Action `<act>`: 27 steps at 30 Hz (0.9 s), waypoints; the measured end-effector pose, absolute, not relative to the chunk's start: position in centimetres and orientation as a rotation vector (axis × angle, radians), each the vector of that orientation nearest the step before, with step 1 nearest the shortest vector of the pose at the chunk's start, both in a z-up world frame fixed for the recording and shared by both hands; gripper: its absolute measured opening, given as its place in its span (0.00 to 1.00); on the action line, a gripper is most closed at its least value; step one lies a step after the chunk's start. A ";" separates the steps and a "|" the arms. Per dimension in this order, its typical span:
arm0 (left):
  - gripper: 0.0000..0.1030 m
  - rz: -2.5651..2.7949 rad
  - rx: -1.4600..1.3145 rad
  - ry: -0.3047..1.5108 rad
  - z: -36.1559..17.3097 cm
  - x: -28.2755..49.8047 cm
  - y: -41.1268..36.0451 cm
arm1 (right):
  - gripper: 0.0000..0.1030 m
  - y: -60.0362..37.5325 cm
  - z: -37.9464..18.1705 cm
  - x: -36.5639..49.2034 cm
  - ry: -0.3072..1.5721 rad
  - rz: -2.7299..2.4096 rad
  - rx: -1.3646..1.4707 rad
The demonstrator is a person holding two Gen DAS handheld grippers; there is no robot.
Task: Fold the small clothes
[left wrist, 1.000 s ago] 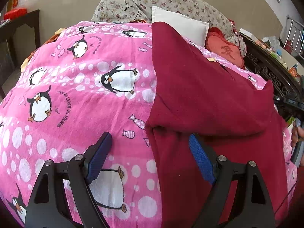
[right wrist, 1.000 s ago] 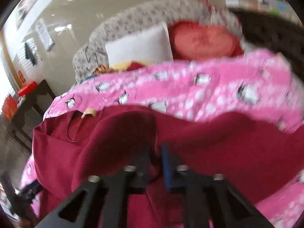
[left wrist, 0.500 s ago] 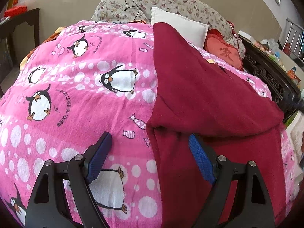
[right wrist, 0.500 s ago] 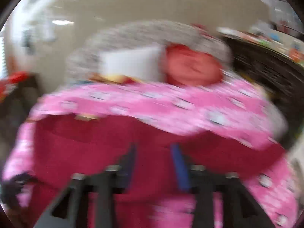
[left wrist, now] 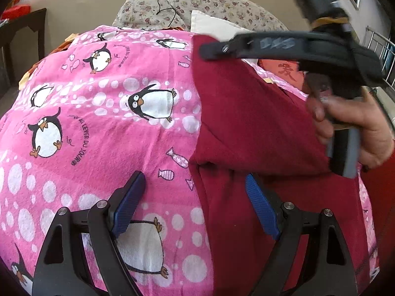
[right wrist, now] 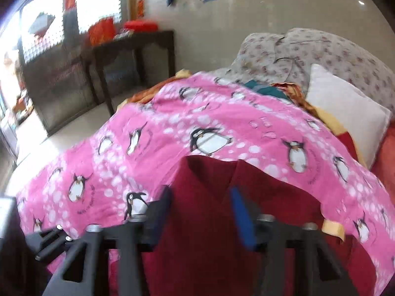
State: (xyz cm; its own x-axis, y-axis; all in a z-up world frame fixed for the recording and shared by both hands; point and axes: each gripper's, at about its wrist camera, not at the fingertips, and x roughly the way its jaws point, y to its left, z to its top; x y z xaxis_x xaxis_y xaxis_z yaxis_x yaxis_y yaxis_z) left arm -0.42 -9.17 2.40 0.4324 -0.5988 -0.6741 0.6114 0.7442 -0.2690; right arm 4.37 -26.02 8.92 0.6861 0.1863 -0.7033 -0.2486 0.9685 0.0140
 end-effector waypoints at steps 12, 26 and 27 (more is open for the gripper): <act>0.81 -0.770 -0.001 0.837 2.4 -0.3 -8.8 | 0.09 -23.5 7.5 8.7 0.717 0.217 -0.057; 0.81 -0.766 0.065 0.658 4.8 -3.6 -9.0 | 0.34 -37.7 10.2 -14.5 0.721 -0.181 0.092; 0.81 -0.765 0.082 0.651 5.1 -4.0 -9.3 | 0.34 -39.1 9.5 -15.7 0.734 -0.238 0.105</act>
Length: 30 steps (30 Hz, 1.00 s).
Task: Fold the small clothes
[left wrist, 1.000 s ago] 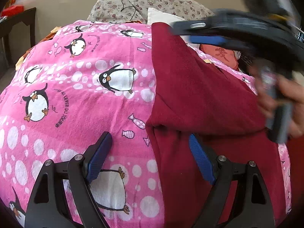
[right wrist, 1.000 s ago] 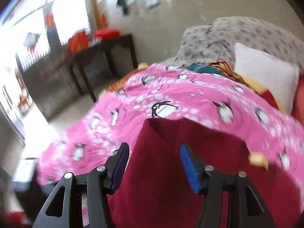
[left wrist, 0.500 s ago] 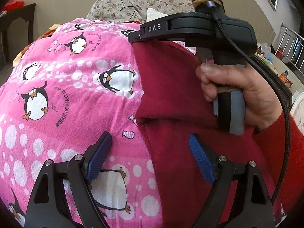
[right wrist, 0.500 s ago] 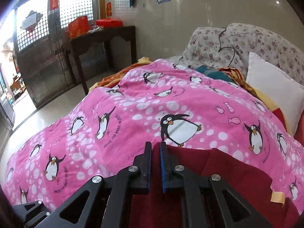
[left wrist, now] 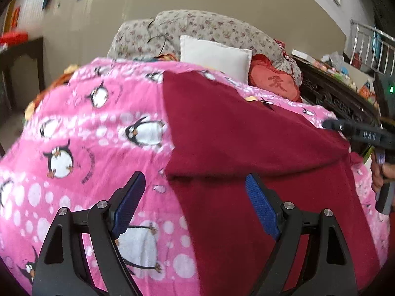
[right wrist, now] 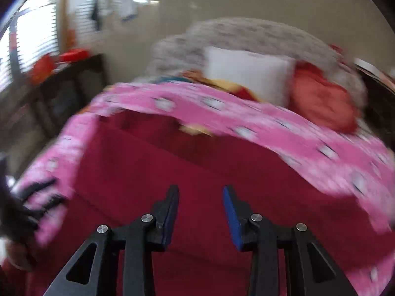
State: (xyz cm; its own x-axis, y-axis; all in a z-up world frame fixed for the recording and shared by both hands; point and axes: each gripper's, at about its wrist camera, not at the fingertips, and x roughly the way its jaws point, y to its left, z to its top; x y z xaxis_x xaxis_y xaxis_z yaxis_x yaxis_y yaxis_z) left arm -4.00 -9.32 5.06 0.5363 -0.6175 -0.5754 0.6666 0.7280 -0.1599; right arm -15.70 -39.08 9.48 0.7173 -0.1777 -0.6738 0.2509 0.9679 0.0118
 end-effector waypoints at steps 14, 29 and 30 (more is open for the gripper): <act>0.81 -0.869 0.116 0.710 9.0 -4.9 -16.6 | 0.56 -51.4 8.3 -28.8 0.550 -0.512 0.488; 0.81 -0.843 0.084 0.814 4.3 -1.6 -19.0 | 0.09 -70.3 0.1 -38.2 0.434 -0.717 1.101; 0.81 -0.841 0.084 0.803 4.5 -1.7 -18.7 | 0.07 -70.0 0.7 -38.1 0.415 -0.700 1.082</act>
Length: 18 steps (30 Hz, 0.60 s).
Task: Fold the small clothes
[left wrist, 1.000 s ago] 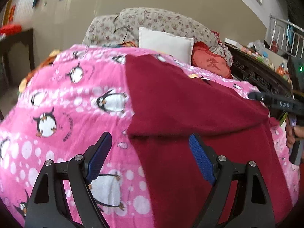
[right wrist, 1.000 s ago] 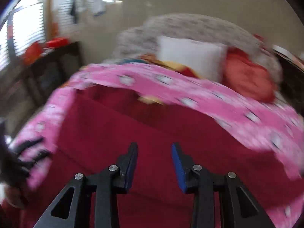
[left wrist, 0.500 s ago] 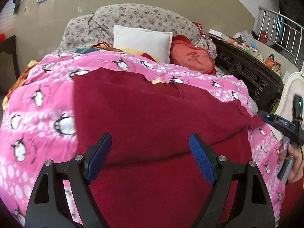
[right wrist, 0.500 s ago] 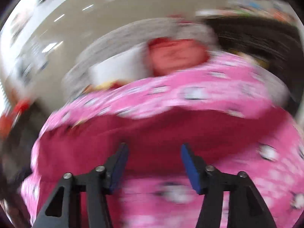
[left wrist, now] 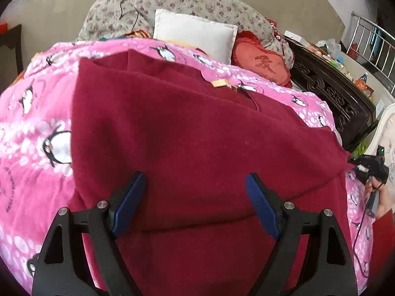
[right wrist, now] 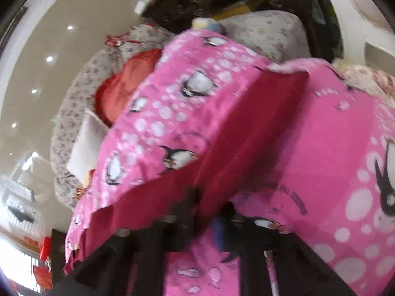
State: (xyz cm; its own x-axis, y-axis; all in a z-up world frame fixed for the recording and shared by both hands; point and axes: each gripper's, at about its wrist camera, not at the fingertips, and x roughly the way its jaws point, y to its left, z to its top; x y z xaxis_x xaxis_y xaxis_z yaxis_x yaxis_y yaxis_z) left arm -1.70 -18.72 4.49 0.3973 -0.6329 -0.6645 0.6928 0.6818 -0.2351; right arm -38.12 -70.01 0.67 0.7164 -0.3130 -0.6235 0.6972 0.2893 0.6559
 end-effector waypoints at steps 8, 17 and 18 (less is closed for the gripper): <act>0.81 -0.799 -0.093 0.740 6.7 -0.1 -13.7 | 0.06 -57.4 16.0 -31.8 0.313 -0.380 0.572; 0.81 -0.765 -0.302 0.700 7.5 2.6 -8.2 | 0.11 -34.8 13.9 -14.0 0.507 0.114 0.277; 0.81 -0.766 -0.307 0.700 7.5 2.7 -8.0 | 0.15 -32.8 11.5 -11.8 0.617 0.154 0.260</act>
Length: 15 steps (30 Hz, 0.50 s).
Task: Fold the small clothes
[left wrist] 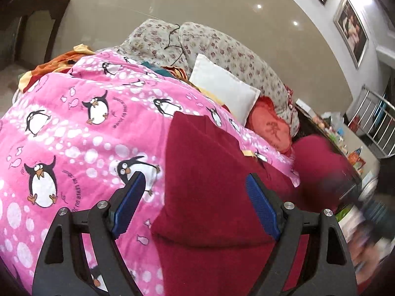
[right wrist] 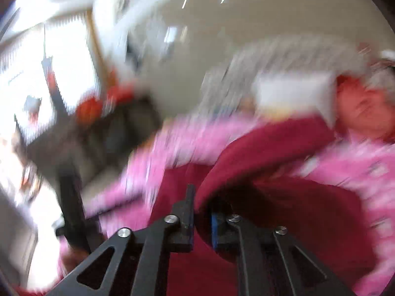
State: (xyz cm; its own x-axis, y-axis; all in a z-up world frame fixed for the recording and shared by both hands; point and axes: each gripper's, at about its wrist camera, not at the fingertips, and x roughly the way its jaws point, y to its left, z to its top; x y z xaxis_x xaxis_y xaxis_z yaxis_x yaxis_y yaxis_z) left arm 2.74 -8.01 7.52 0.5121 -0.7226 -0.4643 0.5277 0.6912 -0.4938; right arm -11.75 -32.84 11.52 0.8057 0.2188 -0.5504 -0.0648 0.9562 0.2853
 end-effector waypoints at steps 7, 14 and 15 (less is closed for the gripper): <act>0.81 -0.816 -0.313 0.715 7.3 2.8 -8.4 | 0.33 -31.2 6.7 -11.0 0.762 0.173 0.220; 0.81 -0.903 -0.301 0.665 8.2 1.2 -9.1 | 0.37 -34.5 8.6 -14.3 0.711 0.120 0.247; 0.81 -0.923 -0.315 0.668 8.2 1.1 -9.0 | 0.38 -35.0 8.7 -15.1 0.699 0.106 0.248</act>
